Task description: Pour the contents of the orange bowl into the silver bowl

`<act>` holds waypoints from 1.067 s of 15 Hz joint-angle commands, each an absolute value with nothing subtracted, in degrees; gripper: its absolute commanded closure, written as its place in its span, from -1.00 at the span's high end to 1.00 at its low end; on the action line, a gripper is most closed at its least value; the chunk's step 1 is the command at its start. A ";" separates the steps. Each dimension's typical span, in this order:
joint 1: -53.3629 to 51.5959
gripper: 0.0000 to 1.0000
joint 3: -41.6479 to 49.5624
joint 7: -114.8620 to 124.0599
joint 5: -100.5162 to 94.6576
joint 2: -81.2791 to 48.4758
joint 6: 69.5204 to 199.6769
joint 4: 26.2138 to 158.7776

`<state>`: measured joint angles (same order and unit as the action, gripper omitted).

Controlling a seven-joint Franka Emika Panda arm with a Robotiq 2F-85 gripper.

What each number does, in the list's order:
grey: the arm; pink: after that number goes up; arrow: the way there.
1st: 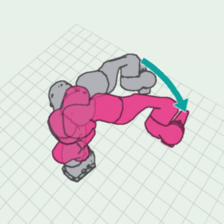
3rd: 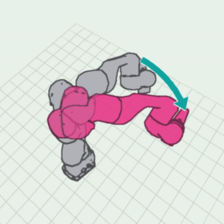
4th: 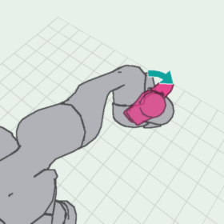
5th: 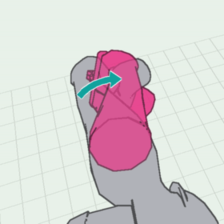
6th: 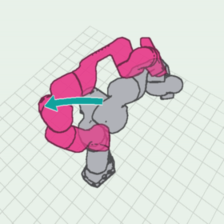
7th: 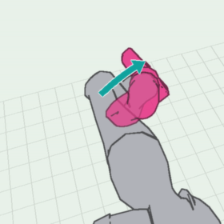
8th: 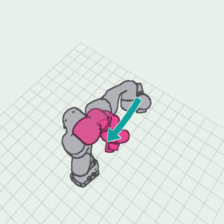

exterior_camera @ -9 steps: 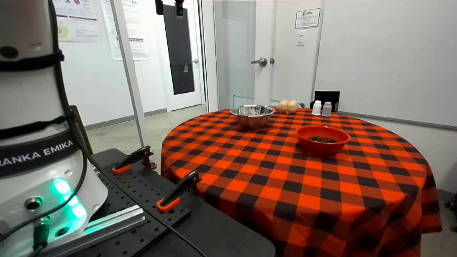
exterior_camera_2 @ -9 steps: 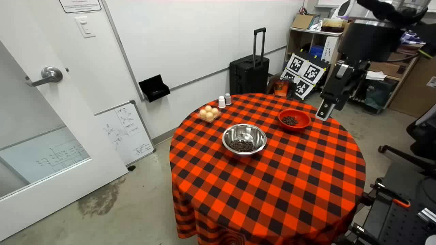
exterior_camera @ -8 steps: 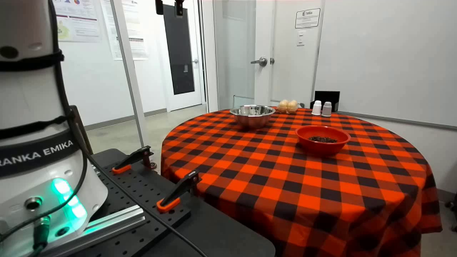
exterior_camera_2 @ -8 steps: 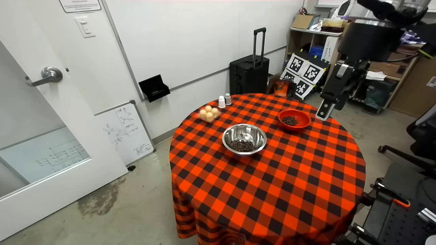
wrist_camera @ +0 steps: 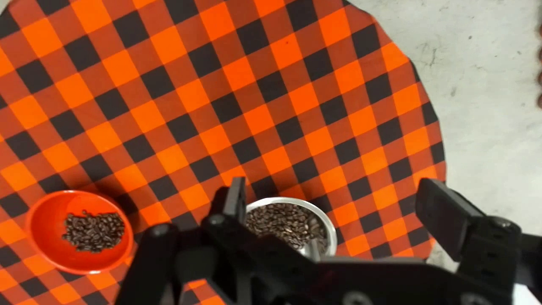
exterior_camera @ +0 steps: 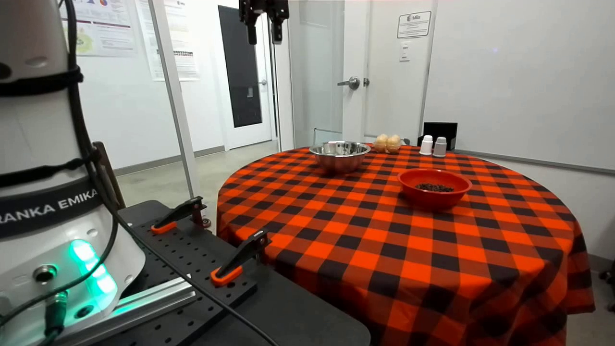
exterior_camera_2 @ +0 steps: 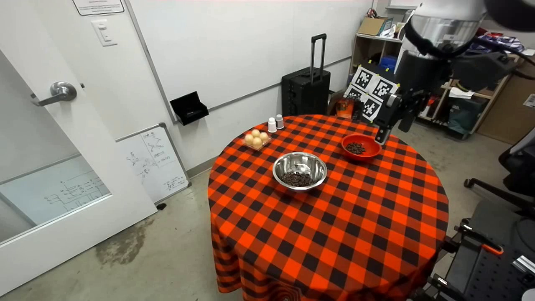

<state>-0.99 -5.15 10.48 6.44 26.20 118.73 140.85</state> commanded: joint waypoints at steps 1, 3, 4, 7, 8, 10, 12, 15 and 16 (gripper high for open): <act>2.25 1.00 -3.18 11.83 3.69 17.16 122.73 138.67; 3.74 1.00 -1.13 11.78 4.76 12.98 125.80 137.69; 4.31 1.00 0.08 11.50 5.75 10.94 127.42 137.16; 6.39 1.00 4.60 9.32 9.20 4.05 132.80 135.58; 7.03 1.00 5.70 9.09 9.93 1.96 134.38 135.06; 8.67 1.00 7.99 8.43 11.21 -2.19 137.18 133.92; 10.21 1.00 9.65 8.52 12.75 -6.13 140.77 132.93; 11.98 1.00 10.70 8.91 15.86 -11.92 147.51 131.49; 12.48 1.00 10.63 8.88 17.12 -13.73 149.40 130.82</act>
<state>11.56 10.50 9.41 13.44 -8.00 144.91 133.99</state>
